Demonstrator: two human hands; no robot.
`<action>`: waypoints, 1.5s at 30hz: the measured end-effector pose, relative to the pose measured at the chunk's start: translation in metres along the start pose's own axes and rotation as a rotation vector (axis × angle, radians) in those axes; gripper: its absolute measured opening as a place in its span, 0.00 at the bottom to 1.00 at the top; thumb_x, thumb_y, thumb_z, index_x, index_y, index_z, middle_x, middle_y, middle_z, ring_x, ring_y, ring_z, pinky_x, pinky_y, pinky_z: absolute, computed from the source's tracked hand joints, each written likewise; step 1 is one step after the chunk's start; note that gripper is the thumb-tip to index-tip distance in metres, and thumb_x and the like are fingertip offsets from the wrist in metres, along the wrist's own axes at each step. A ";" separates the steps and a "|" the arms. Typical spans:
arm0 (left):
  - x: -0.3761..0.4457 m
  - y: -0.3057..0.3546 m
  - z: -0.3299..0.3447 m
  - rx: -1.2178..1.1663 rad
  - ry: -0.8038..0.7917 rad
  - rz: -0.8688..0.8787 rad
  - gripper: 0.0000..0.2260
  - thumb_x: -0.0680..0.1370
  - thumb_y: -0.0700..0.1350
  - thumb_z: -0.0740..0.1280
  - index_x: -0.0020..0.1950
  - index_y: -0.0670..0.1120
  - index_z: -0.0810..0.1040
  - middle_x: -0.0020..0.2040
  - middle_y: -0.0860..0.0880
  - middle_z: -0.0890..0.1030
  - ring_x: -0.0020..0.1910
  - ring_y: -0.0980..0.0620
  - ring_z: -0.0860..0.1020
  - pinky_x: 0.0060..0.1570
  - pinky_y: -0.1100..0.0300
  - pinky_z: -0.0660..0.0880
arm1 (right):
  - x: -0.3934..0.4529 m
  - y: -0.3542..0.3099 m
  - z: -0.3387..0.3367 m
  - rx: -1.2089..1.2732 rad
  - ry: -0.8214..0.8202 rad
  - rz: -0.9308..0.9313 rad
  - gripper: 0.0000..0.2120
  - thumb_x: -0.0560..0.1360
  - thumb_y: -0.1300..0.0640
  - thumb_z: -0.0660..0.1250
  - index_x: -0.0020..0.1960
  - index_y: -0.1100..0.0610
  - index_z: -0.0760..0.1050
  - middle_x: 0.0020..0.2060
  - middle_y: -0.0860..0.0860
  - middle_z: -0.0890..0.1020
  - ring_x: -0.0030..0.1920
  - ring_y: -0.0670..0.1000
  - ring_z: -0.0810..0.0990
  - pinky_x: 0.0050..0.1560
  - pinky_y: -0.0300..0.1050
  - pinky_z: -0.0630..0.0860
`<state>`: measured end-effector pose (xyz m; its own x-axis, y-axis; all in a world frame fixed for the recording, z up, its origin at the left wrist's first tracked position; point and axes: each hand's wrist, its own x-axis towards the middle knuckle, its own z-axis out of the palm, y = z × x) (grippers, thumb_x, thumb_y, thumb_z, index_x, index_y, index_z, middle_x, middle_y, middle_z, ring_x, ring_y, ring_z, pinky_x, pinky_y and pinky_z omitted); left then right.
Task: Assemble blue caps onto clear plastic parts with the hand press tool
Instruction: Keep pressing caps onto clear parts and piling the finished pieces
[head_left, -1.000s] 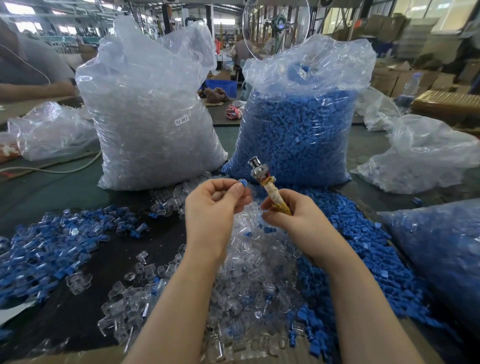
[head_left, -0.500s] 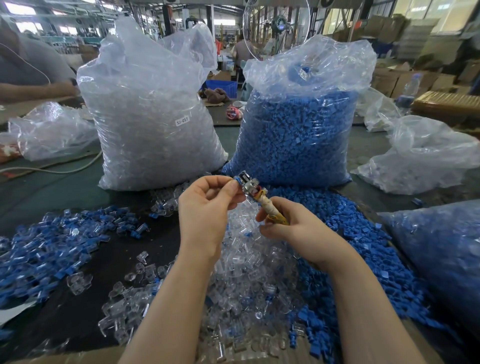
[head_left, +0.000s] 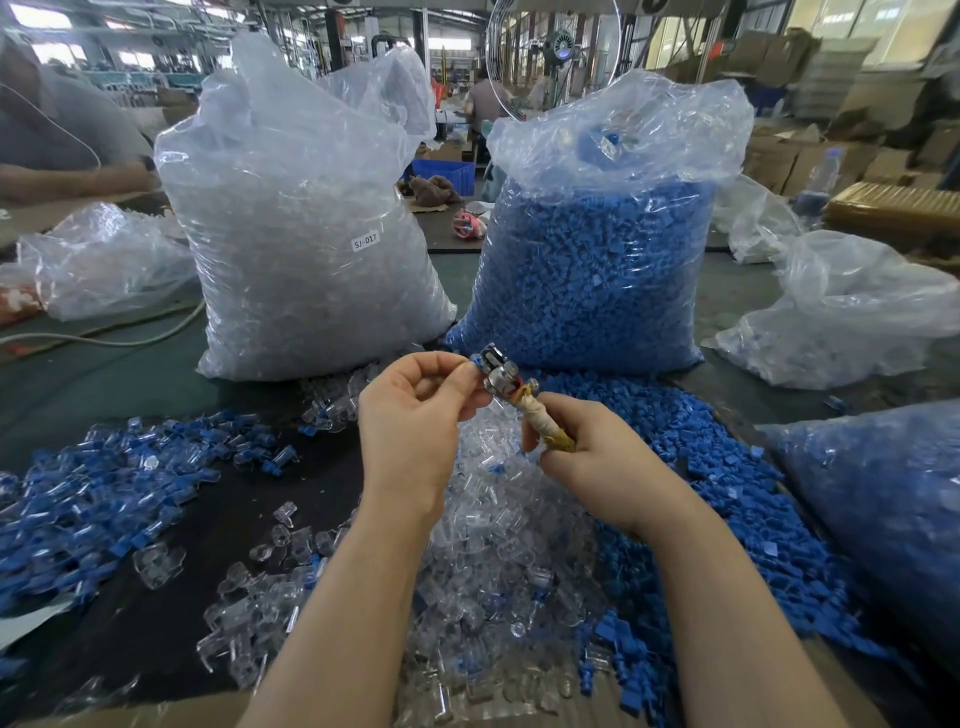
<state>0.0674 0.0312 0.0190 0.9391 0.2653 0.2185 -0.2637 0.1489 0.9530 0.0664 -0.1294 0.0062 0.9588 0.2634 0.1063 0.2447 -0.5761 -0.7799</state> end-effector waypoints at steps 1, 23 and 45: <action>0.000 0.000 -0.001 0.005 -0.002 -0.009 0.06 0.77 0.34 0.69 0.41 0.44 0.80 0.32 0.50 0.84 0.32 0.57 0.82 0.34 0.67 0.77 | 0.000 0.000 0.000 -0.010 -0.001 0.004 0.08 0.72 0.66 0.62 0.43 0.54 0.73 0.26 0.41 0.72 0.26 0.42 0.66 0.30 0.40 0.64; 0.033 -0.003 -0.104 -1.049 0.929 -0.385 0.11 0.84 0.38 0.54 0.54 0.38 0.76 0.48 0.44 0.83 0.39 0.55 0.84 0.32 0.66 0.79 | 0.003 0.020 -0.009 -0.020 0.147 0.167 0.08 0.77 0.57 0.63 0.48 0.46 0.67 0.38 0.51 0.76 0.30 0.46 0.70 0.32 0.43 0.69; 0.012 -0.009 -0.033 0.797 -0.469 -0.292 0.09 0.75 0.42 0.72 0.51 0.54 0.82 0.48 0.54 0.81 0.43 0.60 0.78 0.39 0.66 0.70 | 0.004 0.013 -0.003 -0.245 0.070 0.211 0.04 0.73 0.54 0.70 0.48 0.51 0.81 0.40 0.48 0.84 0.41 0.49 0.81 0.46 0.50 0.80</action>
<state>0.0742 0.0642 0.0066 0.9818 -0.1125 -0.1529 0.0585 -0.5870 0.8075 0.0743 -0.1381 -0.0013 0.9976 0.0692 0.0067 0.0585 -0.7838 -0.6182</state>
